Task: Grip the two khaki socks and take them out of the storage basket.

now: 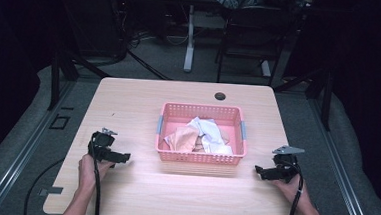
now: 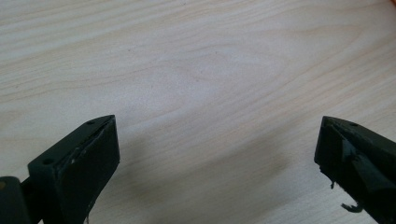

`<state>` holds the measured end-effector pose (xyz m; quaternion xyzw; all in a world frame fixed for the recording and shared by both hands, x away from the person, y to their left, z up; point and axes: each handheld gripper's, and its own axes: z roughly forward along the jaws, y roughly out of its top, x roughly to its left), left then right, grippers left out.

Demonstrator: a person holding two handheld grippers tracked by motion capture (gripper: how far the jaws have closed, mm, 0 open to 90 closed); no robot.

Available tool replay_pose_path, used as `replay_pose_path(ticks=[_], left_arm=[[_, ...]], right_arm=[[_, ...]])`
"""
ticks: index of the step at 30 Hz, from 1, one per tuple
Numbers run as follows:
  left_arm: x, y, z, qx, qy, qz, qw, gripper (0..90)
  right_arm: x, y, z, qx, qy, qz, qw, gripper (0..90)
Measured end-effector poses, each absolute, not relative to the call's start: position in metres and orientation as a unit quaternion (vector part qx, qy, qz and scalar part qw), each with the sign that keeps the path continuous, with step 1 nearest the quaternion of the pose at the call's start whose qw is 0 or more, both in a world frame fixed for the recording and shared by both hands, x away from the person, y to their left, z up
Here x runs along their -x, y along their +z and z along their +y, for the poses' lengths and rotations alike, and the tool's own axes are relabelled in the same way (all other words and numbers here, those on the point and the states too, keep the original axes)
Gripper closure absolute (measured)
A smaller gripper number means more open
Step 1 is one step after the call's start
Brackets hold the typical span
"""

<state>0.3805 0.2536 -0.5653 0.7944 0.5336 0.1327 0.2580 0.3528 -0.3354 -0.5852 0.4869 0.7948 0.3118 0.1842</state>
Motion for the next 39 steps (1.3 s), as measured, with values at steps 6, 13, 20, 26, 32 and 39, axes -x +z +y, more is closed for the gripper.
replay_pose_path(ticks=[6,13,20,26,32,39], left_arm=[[-0.382,-0.562,0.25,-0.799,0.132,0.525,0.261,0.1],[-0.386,-0.547,0.243,-0.803,0.13,0.503,0.291,0.1],[-0.39,-0.529,0.237,-0.802,0.132,0.493,0.312,0.1],[-0.398,-0.512,0.214,-0.813,0.127,0.471,0.32,0.0],[-0.408,-0.491,0.191,-0.826,0.134,0.444,0.32,0.0],[-0.426,-0.469,0.155,-0.844,0.123,0.41,0.322,0.0]], right_arm=[[-0.353,-0.585,-0.335,-0.487,0.312,0.795,0.184,0.0],[-0.353,-0.585,-0.335,-0.488,0.312,0.794,0.184,0.0],[-0.352,-0.585,-0.335,-0.489,0.31,0.794,0.186,0.0],[-0.351,-0.586,-0.339,-0.481,0.316,0.796,0.186,0.0],[-0.352,-0.585,-0.339,-0.48,0.311,0.8,0.183,0.0],[-0.353,-0.584,-0.337,-0.478,0.308,0.803,0.179,0.0]])
